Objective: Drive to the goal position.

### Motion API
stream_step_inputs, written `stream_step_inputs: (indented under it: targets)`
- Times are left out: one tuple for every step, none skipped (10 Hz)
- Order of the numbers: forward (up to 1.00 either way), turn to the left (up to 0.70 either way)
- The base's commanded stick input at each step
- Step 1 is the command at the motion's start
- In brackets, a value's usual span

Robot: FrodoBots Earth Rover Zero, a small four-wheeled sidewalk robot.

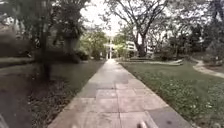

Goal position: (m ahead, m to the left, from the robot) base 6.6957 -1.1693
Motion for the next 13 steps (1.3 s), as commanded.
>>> stream_step_inputs:
  targets:
    - [1.00,0.00]
    - [1.00,0.00]
    - [1.00,0.00]
    - [1.00,0.00]
    - [1.00,0.00]
    - [1.00,0.00]
    - [1.00,-0.05]
    - [1.00,-0.25]
    - [1.00,-0.35]
    - [1.00,-0.15]
    - [1.00,0.00]
    - [1.00,0.00]
    - [1.00,0.00]
